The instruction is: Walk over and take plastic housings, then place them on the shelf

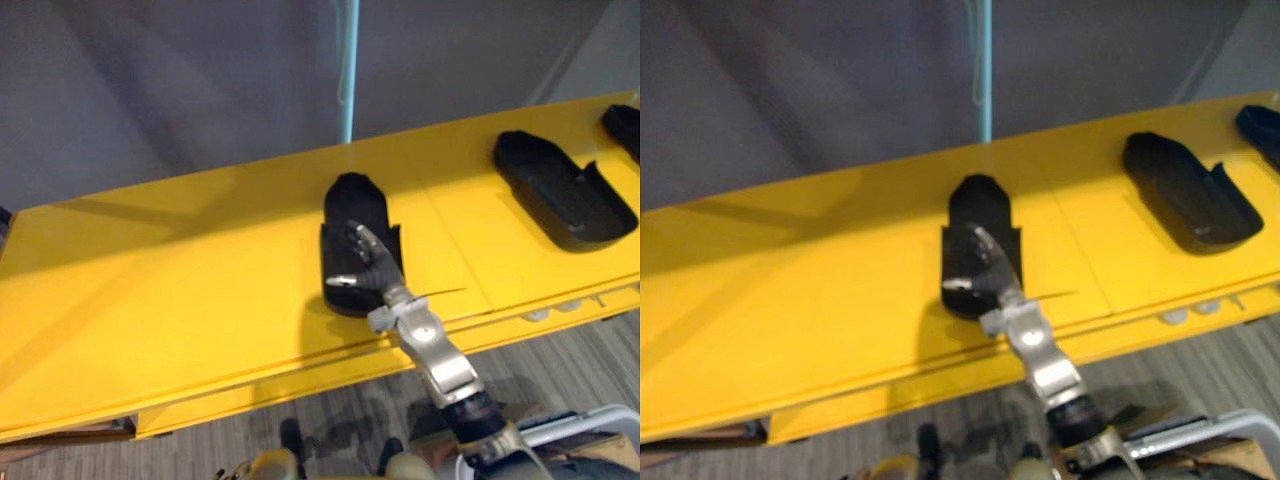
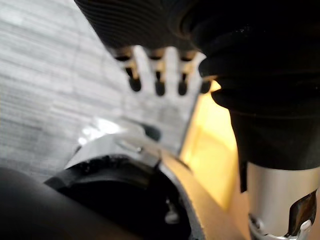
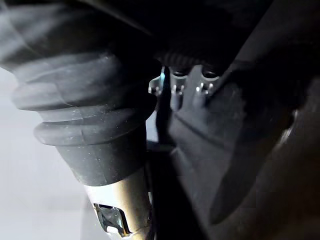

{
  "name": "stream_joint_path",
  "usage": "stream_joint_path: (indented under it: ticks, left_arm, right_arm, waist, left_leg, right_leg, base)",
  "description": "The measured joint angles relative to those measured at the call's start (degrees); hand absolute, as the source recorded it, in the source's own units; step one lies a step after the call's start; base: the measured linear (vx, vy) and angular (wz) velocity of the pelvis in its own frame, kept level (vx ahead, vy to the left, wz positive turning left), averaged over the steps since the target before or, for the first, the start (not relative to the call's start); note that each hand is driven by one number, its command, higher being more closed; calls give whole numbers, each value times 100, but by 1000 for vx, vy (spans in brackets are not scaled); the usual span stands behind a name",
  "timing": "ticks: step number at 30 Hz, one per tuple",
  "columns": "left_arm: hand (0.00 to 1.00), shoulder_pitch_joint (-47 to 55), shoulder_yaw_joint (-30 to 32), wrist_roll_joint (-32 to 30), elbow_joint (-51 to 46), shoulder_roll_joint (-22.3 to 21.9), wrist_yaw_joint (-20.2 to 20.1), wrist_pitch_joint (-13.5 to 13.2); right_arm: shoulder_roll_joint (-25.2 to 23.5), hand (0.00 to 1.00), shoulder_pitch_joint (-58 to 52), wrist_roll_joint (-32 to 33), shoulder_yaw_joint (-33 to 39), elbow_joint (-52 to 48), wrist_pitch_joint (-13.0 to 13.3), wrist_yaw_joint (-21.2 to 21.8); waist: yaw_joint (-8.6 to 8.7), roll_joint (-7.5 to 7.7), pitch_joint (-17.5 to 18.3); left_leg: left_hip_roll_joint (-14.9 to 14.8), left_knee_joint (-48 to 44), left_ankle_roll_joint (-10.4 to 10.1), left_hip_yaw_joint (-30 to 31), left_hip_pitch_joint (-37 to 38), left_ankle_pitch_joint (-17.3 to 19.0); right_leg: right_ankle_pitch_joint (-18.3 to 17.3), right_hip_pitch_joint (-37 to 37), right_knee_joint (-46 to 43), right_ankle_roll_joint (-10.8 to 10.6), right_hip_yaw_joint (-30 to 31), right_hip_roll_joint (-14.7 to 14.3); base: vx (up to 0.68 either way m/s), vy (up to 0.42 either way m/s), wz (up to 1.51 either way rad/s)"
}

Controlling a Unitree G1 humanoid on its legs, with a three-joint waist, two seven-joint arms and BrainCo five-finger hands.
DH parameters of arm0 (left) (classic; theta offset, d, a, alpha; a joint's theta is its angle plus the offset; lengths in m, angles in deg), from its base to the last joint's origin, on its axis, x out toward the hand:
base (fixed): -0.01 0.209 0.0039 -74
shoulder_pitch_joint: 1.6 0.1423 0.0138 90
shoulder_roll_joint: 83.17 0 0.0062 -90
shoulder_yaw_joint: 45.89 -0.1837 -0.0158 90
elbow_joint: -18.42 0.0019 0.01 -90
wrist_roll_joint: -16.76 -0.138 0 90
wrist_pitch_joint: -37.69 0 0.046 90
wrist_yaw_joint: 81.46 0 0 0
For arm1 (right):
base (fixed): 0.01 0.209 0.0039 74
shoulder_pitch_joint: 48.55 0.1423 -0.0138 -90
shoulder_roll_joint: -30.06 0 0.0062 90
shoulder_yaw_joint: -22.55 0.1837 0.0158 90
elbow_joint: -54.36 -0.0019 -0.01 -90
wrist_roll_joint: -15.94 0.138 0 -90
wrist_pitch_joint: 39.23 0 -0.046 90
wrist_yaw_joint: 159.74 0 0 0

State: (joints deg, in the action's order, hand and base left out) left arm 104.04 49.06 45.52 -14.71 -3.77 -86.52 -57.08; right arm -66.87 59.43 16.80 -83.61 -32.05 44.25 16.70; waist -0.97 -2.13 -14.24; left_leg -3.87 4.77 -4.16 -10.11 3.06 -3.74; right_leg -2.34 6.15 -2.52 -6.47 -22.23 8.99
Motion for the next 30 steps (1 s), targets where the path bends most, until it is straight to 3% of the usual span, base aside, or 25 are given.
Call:
stream_joint_path:
  ticks: [19, 26, 30]
  left_arm:
    - [0, 23, 59, -61, -242, -1, -3, 237]
    - [0, 32, 76, -62, -331, -3, -2, 249]
    - [0, 65, 103, -63, -423, -20, -9, 276]
  right_arm:
    - [721, 0, 768, -395, 720, 675, 63, 675]
    - [894, 0, 1117, -402, 885, 1431, 183, 849]
    - [1050, 0, 1431, -396, 1071, 1967, 428, 849]
  waist:
    - [-41, -3, 1]
    - [-92, -14, -5]
    - [-130, -64, -31]
  left_leg:
    - [70, 20, 7, 51, 17, -6]
    - [117, 19, 22, 131, -2, -16]
    - [154, 20, 39, 181, -10, -30]
  right_leg:
    - [27, 97, 52, -33, -115, 58]
    - [34, 110, 52, -47, -167, 103]
    - [44, 149, 53, -64, -267, 140]
  base:
    - [0, 1, 2]
    - [-1, 5, 4]
    - [-14, 8, 8]
